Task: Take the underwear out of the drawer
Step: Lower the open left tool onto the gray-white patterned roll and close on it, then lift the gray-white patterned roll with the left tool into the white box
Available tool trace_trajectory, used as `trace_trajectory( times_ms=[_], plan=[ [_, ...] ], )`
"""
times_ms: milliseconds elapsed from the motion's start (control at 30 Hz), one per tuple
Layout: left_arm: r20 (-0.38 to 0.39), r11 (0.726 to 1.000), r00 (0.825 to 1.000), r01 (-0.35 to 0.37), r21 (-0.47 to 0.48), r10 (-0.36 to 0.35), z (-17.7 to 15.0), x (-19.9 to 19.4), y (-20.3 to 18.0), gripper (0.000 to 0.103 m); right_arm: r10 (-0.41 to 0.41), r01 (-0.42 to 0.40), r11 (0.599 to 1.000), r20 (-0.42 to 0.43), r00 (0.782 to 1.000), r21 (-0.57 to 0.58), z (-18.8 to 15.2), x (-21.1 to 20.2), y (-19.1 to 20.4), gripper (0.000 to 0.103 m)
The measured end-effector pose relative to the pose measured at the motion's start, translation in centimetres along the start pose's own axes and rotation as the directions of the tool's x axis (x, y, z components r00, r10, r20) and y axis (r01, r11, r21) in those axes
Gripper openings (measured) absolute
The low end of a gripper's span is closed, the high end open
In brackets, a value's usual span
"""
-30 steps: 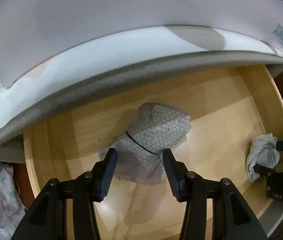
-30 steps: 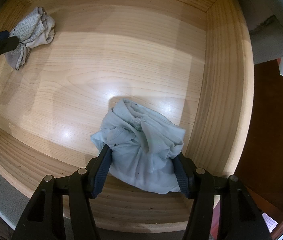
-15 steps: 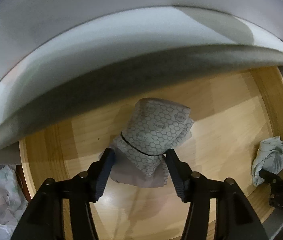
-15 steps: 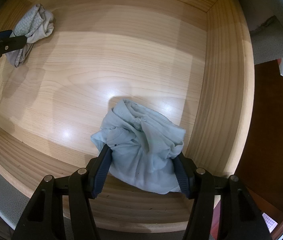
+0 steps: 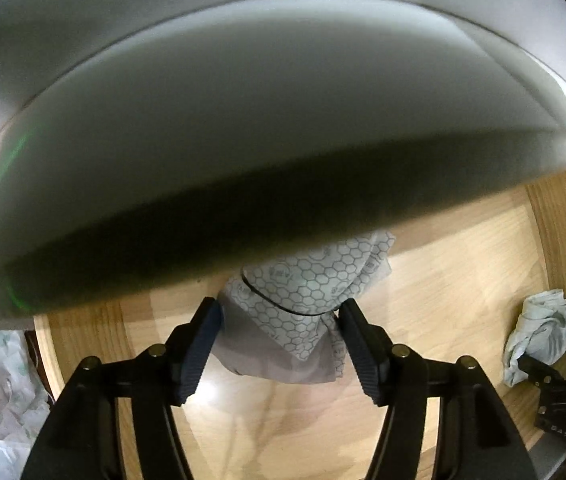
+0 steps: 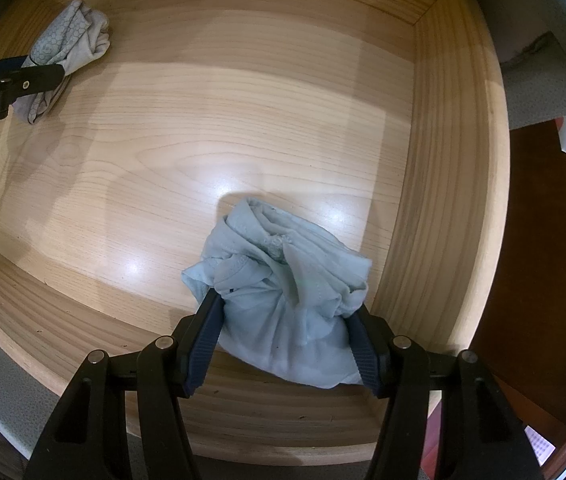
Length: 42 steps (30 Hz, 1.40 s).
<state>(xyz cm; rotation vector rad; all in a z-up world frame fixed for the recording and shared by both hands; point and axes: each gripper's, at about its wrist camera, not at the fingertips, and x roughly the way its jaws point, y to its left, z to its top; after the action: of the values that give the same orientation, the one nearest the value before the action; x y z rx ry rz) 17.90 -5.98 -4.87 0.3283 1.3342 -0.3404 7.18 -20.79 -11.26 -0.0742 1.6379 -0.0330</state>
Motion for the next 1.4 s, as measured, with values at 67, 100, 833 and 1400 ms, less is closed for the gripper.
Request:
trace_trajectory(
  times_ms=[67, 100, 833, 1400],
  plan=[
    [-0.009, 1.000, 1.000, -0.001, -0.003, 0.001, -0.2, 0.0, 0.2, 0.059, -0.001, 0.001, 1.000, -0.001, 1.000, 0.000, 0.0, 0.0, 0.0, 0.057],
    [-0.013, 1.000, 1.000, -0.006, 0.003, 0.006, -0.2, 0.0, 0.1, 0.058, -0.001, 0.001, 1.000, -0.001, 1.000, 0.000, 0.0, 0.0, 0.0, 0.057],
    [-0.161, 0.992, 0.986, -0.055, -0.114, 0.037, -2.7, -0.2, 0.9, 0.053, -0.002, 0.002, 1.000, -0.001, 1.000, -0.004, 0.0, 0.0, -0.2, 0.057],
    [-0.139, 0.969, 0.990, -0.070, -0.238, 0.038, -3.1, -2.5, 0.3, 0.046, -0.020, 0.021, 1.000, 0.017, 1.000, -0.008, -0.5, 0.1, -0.1, 0.059]
  ],
)
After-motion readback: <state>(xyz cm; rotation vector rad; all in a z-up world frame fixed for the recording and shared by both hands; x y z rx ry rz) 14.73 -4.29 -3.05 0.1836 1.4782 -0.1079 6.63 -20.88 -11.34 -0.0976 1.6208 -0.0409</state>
